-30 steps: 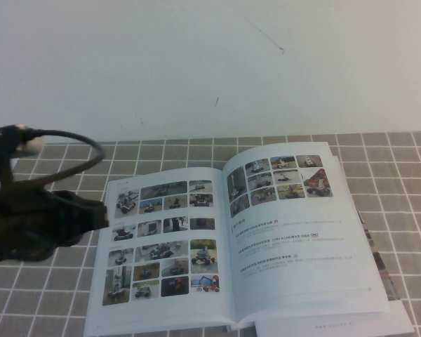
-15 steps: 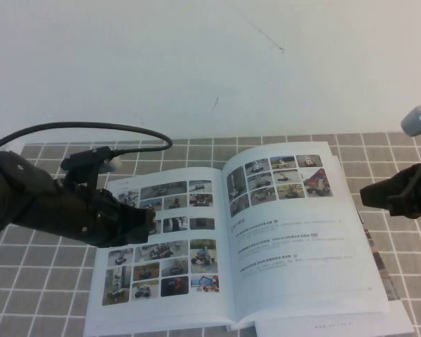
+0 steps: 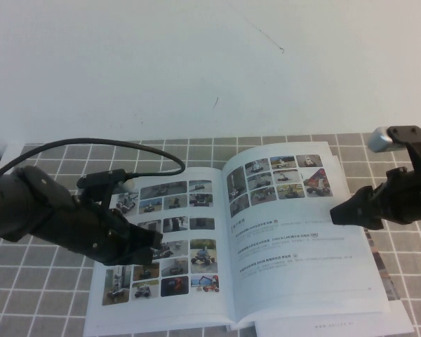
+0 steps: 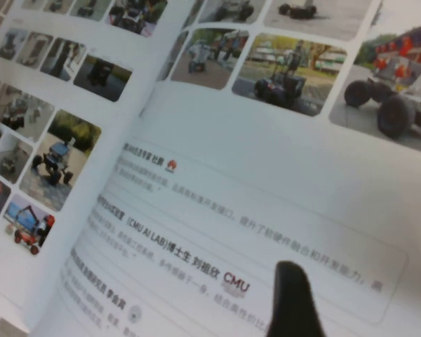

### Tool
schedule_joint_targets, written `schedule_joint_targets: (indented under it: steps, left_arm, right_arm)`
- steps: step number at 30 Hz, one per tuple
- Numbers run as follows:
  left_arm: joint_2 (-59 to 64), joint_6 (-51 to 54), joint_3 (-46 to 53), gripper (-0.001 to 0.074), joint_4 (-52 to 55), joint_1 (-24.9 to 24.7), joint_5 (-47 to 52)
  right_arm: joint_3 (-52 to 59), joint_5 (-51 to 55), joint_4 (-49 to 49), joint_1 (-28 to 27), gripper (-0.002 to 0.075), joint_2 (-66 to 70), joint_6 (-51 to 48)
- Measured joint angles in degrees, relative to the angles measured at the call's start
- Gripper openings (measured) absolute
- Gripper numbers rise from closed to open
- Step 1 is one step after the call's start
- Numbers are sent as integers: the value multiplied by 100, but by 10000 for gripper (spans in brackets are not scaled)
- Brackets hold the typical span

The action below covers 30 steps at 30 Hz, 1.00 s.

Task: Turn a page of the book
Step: Open the closed book

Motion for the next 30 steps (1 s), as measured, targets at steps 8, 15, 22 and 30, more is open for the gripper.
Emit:
schedule_joint_targets:
  steps: [8, 15, 22, 30]
  left_arm:
    - [0, 12, 1, -3, 119, -34, 10]
    - [0, 35, 1, -3, 179, -34, 22]
    - [0, 55, -21, -3, 201, -34, 22]
    - [0, 57, -21, -3, 201, -34, 41]
  right_arm:
    - [-227, 50, 50, 0, 445, 337, 40]
    - [-327, -75, 60, 0, 445, 337, 95]
    - [-348, -138, 60, 0, 445, 337, 295]
    - [-348, -225, 62, 0, 446, 347, 509]
